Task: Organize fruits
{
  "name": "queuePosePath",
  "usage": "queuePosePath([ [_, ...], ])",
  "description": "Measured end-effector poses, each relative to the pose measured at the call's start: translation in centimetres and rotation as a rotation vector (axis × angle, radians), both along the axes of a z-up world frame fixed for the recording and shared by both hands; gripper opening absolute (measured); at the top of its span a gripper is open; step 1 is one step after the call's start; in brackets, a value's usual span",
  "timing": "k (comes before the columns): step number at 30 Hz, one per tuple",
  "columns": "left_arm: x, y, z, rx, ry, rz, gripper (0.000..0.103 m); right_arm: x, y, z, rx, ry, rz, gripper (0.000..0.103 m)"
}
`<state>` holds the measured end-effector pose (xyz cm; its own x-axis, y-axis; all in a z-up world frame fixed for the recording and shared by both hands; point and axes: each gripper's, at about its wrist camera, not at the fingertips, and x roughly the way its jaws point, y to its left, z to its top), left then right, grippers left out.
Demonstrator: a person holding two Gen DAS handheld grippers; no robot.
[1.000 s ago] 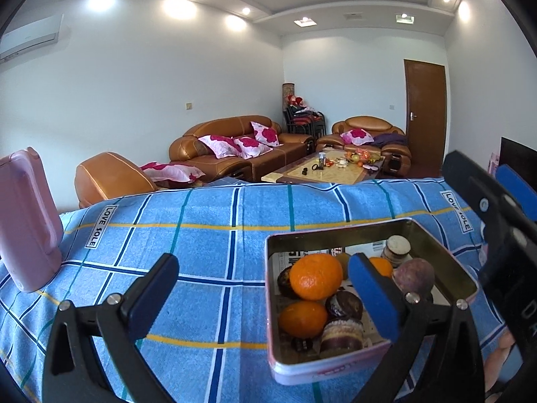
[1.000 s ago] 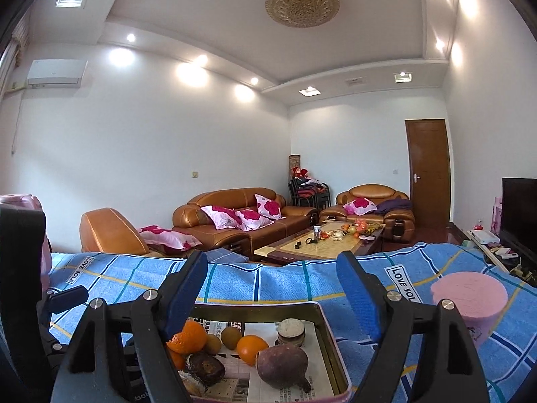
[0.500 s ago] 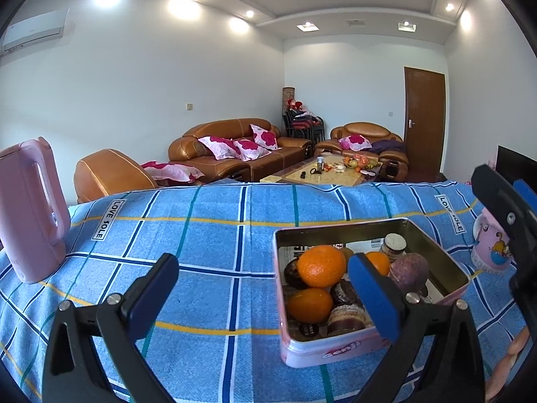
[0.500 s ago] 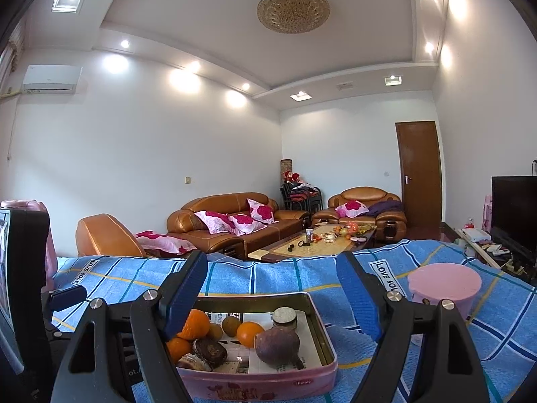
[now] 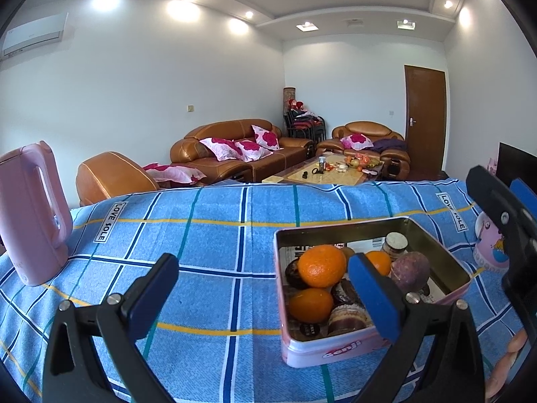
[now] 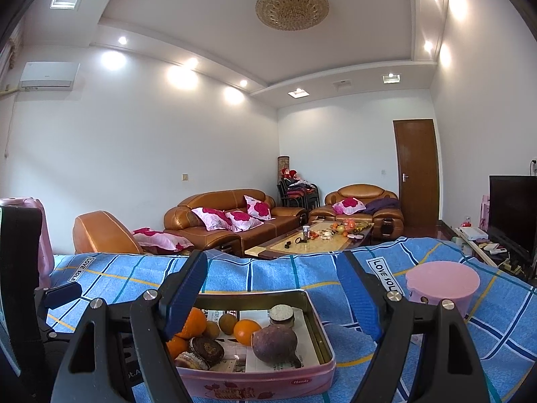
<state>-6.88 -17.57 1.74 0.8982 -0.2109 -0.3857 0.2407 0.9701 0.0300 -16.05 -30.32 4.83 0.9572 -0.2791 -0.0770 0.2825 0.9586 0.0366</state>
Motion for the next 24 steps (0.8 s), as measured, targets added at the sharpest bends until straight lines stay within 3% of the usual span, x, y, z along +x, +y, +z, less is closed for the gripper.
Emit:
queuePosePath([
  [24,0.46,0.32,-0.14,0.004,0.011,0.019,0.103,-0.08,-0.24,-0.28,0.005,0.004,-0.004,0.081],
])
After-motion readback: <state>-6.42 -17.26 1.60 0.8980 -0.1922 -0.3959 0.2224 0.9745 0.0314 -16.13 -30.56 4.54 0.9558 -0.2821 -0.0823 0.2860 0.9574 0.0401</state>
